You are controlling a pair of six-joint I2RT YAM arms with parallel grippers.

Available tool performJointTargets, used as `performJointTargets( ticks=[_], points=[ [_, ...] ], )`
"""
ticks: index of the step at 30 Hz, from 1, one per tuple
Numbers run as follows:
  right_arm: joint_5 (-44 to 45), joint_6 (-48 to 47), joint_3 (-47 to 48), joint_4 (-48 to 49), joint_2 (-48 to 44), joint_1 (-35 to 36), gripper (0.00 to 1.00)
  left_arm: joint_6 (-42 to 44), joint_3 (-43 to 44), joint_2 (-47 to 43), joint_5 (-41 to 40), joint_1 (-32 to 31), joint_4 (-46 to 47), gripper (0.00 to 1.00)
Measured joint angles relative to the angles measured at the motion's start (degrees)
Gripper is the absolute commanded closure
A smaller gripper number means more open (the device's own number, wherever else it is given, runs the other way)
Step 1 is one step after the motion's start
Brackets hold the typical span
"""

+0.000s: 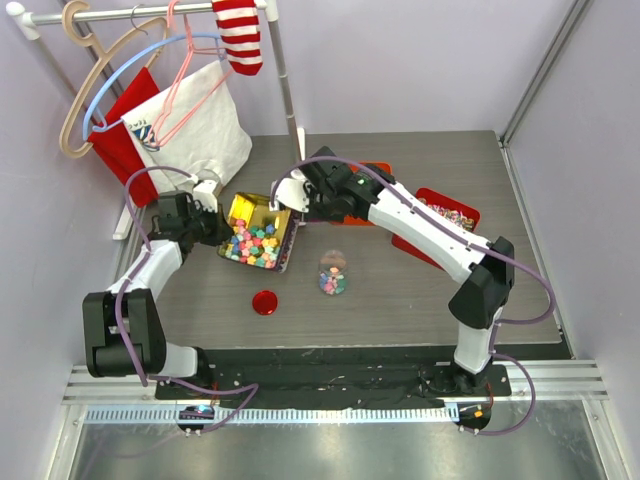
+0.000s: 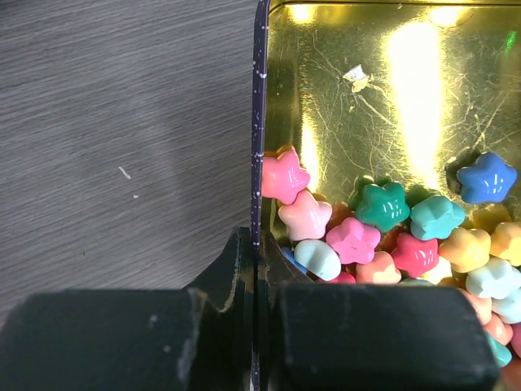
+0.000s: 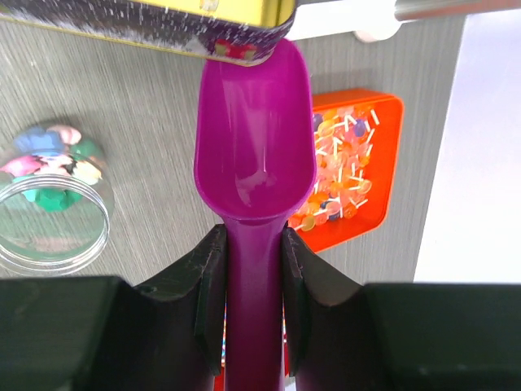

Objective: Pack the candies
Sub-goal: Scoop the fake candies from the storage box.

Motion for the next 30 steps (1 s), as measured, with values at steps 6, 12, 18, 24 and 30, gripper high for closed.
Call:
performJointTargets(
  ticks=[6, 12, 18, 24, 30],
  points=[
    [-0.09, 0.57, 0.02, 0.96, -1.25, 0.02, 0.99, 0.02, 0.00, 0.04, -0.20, 0.02, 0.02, 1.00],
    [3.89, 0.20, -2.23, 3.45, -1.66, -0.09, 0.99, 0.22, 0.00, 0.04, -0.26, 0.02, -0.02, 1.00],
    [6.95, -1.33, -5.14, 4.79, -3.52, -1.29, 0.99, 0.35, 0.00, 0.39, -0.57, 0.02, 0.00, 1.00],
    [5.25, -2.78, -2.60, 1.97, -6.36, -1.99, 0.99, 0.50, 0.02, 2.45, -3.69, -0.02, -0.11, 1.00],
    [1.90, -3.13, 3.23, -1.14, -6.91, -1.40, 0.99, 1.07, 0.11, 3.80, -9.55, -0.26, -1.03, 1.00]
  ],
)
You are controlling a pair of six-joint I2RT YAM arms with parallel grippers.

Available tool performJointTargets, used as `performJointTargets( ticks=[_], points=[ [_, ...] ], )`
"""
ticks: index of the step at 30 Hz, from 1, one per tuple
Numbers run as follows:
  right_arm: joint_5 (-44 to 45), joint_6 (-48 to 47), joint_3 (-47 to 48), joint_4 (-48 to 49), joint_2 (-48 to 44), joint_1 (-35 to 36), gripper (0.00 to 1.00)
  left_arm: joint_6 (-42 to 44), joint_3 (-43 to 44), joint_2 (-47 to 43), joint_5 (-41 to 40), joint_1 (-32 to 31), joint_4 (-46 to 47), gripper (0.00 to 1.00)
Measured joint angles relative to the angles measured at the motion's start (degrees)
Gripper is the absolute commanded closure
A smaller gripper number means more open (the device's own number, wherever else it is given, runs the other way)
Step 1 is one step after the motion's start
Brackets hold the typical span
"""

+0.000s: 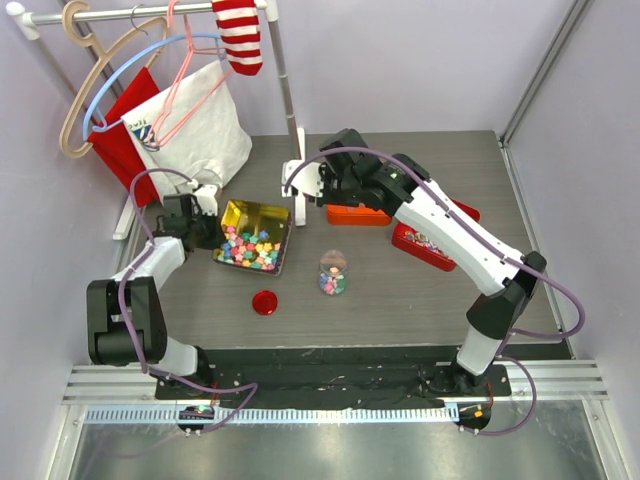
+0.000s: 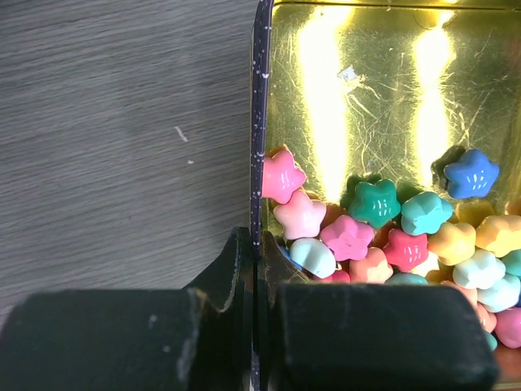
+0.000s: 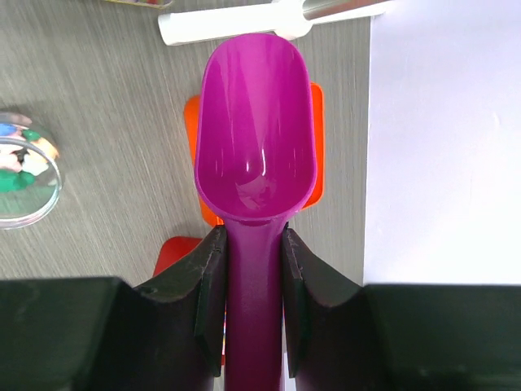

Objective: Pack the candies
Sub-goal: Scoop the fake candies from the storage box.

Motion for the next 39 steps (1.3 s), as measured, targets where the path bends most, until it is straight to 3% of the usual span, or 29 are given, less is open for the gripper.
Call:
performJointTargets(
  ticks=[15, 26, 39],
  points=[
    [3.74, -5.01, 5.70, -6.25, 8.37, 11.19, 0.99, 2.56, 0.02, 0.00, -6.19, -4.44, -0.24, 1.00],
    [11.26, -8.83, 8.44, -7.65, 18.29, 12.72, 0.99, 3.82, 0.02, -0.02, -9.31, -6.32, -1.16, 1.00],
    [13.84, -13.31, 14.67, -8.20, 26.40, 13.44, 0.99, 3.93, 0.02, -0.66, -10.27, -7.28, -1.22, 1.00]
  ],
)
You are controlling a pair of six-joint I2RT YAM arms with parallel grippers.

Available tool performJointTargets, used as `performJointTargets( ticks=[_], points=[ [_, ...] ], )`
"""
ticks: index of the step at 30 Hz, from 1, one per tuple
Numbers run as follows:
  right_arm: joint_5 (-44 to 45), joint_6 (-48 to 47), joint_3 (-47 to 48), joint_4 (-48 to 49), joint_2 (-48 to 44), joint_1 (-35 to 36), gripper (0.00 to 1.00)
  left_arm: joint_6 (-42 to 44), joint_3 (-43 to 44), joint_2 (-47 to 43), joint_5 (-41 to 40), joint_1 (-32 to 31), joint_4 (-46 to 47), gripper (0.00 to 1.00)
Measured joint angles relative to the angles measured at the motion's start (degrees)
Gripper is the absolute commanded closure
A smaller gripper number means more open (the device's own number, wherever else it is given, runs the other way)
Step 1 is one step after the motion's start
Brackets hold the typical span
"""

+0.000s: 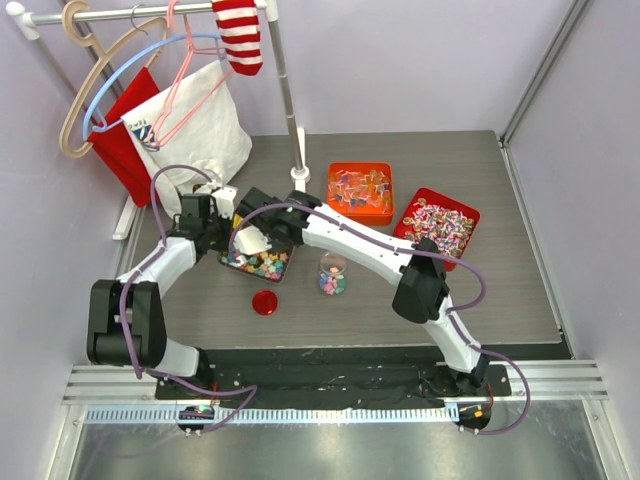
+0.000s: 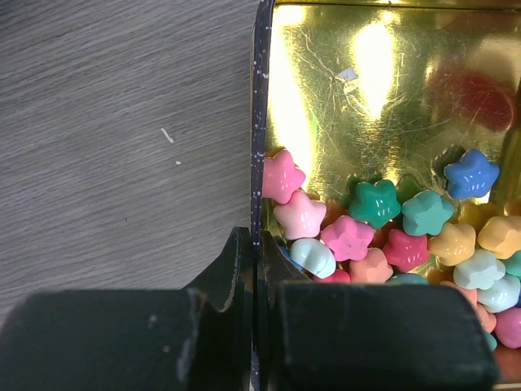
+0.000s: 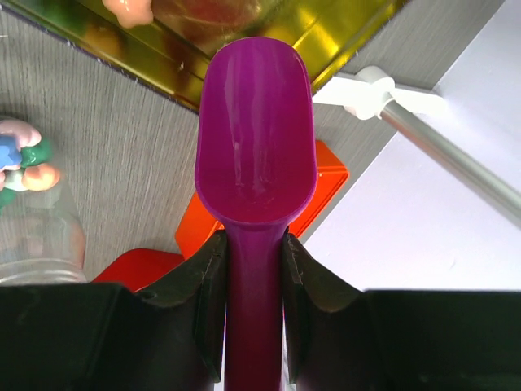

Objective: Pack the candies
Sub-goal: Scoop the fake candies from the storage box.

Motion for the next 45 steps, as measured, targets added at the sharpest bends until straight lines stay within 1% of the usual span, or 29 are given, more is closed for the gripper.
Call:
performJointTargets(
  ticks=[5, 14, 21, 33, 41, 45],
  points=[
    [0.09, -1.57, 2.25, -0.50, 2.80, 0.72, 0.99, 0.13, 0.00, -0.61, -0.04, -0.20, -0.24, 1.00],
    [-2.99, -1.75, 1.92, -1.46, 3.17, 1.11, 0.99, 0.26, 0.00, -0.87, -0.15, -0.26, -1.29, 1.00],
    [-6.78, 1.86, 1.42, -1.70, 3.17, 1.22, 0.99, 0.39, 0.00, -0.87, -0.52, -0.26, -1.49, 1.00],
    [-10.25, 9.64, 1.42, -0.83, 3.30, 2.14, 0.99, 0.39, 0.00, -0.90, -1.05, -0.24, -1.84, 1.00],
    [-10.88, 13.75, 1.97, 2.64, 4.96, 2.23, 0.99, 0.46, 0.00, -0.90, -2.43, -0.20, -2.67, 1.00],
    [-13.09, 15.72, 1.70, 5.70, 6.23, 2.29, 0.99, 0.50, 0.00, -0.96, -2.23, -0.22, -2.60, 1.00]
  ],
)
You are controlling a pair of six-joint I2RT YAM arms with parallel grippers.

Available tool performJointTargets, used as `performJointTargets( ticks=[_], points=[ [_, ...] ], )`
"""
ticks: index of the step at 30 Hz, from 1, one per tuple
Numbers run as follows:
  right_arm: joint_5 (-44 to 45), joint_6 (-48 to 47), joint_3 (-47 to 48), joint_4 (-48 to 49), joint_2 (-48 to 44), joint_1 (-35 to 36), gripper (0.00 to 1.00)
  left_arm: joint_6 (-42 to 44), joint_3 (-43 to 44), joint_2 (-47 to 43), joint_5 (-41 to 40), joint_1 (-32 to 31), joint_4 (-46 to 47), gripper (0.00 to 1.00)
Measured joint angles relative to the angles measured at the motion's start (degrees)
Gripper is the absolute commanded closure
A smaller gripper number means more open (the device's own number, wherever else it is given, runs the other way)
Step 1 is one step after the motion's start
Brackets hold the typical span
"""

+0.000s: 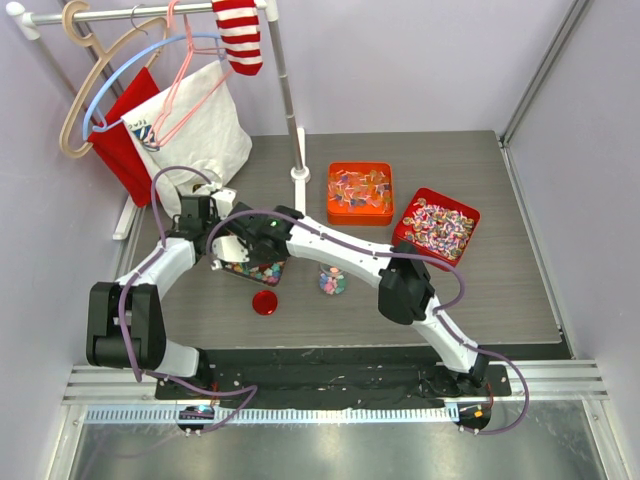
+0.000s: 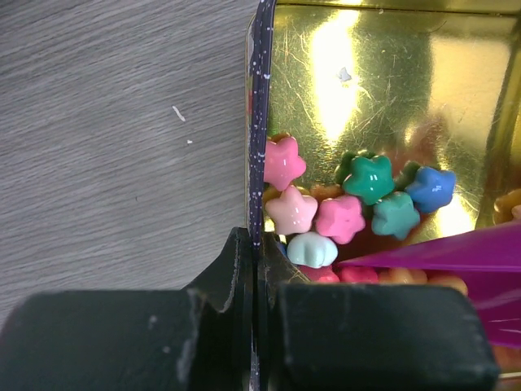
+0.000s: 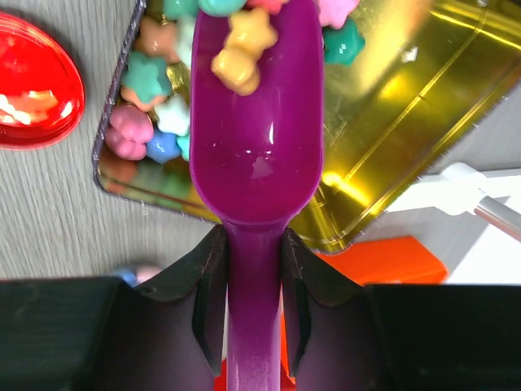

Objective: Pack the candies
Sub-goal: Scoop the fake candies from the storage box.

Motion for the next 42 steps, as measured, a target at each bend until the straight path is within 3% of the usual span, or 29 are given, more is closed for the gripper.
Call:
performJointTargets(
  ticks=[42],
  points=[
    [-0.74, 17.97, -5.97, 13.81, 1.49, -0.20, 0.99, 0.87, 0.15, 0.00, -1.16, 2.60, 1.86, 1.00]
  ],
)
